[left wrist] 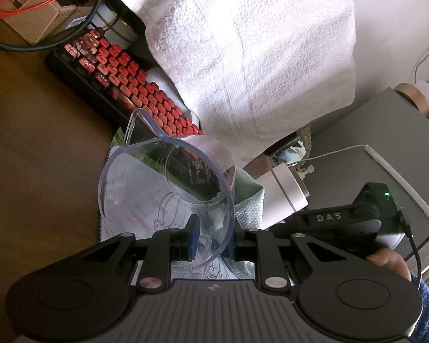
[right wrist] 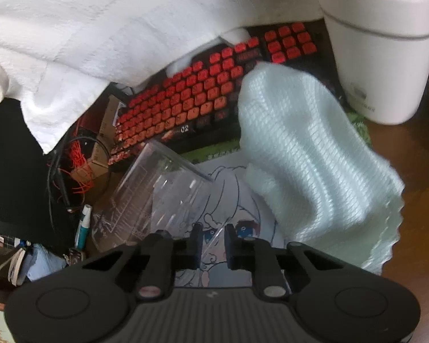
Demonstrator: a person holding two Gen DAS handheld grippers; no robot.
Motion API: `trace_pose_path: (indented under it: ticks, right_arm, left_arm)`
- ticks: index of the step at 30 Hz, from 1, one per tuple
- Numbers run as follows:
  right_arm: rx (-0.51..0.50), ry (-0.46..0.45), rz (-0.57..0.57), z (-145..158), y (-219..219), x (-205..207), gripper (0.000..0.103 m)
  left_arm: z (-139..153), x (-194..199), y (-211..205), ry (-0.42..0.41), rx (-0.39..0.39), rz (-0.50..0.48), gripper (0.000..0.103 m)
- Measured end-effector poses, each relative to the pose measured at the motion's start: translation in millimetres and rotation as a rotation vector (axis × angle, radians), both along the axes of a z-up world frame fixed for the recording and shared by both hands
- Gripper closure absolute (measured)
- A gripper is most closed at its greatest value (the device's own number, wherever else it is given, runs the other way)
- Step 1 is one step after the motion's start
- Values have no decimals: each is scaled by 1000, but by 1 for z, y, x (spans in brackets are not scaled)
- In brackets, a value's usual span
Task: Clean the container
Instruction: 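Open the right gripper and drop the cloth onto the desk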
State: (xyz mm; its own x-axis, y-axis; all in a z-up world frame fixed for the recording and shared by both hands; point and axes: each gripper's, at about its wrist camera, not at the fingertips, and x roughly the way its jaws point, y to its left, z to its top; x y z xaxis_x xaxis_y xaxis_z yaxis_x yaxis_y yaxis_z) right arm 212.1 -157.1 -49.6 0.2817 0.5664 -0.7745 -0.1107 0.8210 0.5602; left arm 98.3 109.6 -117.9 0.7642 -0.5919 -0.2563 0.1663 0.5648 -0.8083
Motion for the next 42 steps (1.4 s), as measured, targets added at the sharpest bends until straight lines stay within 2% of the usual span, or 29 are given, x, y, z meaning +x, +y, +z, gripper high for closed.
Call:
trace_pose_path:
  ticks: [7,11,15,19,23,24,29,36,42]
  right_arm:
    - [-6,52,-31,-8,10,7,94]
    - [-39,89,-62,-11,11,8,93]
    - [-39,102,-81,-13,16,10,92]
    - [-23,163,-105,-24,22,12,91]
    - [-31,150,-119,-23,26,14,91]
    - [-41,135,-114,-23,27,14,95]
    - [-120,-22,-53,-16,40,2,95]
    - [-87,-143,-51,-11,28,1,98]
    - [-153,-330,-7,4,30,-3,99]
  left_arm:
    - [0,-2,0,-7,-1,20,85]
    - [0,-3,0,-13,-4,19,86]
    - [0,-4,0,-21,-7,13,87]
    - [1,-4,1,-31,-10,10,87]
    - [3,-5,0,-51,-3,7,87]
    - [3,-6,-1,-56,0,4,86]
    - [4,-5,-1,-61,3,-4,84]
    - [13,-11,-13,-101,83,-42,83]
    - [19,-17,-20,-94,119,-64,77]
